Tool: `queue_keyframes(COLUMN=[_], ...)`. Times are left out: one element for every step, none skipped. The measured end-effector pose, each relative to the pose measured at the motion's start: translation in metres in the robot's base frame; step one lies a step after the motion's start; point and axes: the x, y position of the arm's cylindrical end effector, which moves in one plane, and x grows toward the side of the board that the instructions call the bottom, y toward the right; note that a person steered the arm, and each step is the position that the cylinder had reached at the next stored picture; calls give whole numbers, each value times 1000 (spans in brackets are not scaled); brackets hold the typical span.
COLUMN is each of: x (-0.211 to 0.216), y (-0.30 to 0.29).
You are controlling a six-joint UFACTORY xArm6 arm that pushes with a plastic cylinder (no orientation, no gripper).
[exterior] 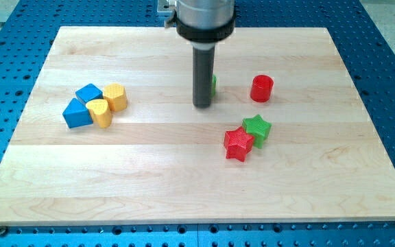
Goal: Place your hand at the right of the green circle
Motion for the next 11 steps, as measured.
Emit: queue_keyframes(x=[-36, -11, -77, -84, -69, -114, -156, -149, -117, -131, -134], y=[16, 33, 25, 26, 48, 62, 92, 83, 117, 88, 35])
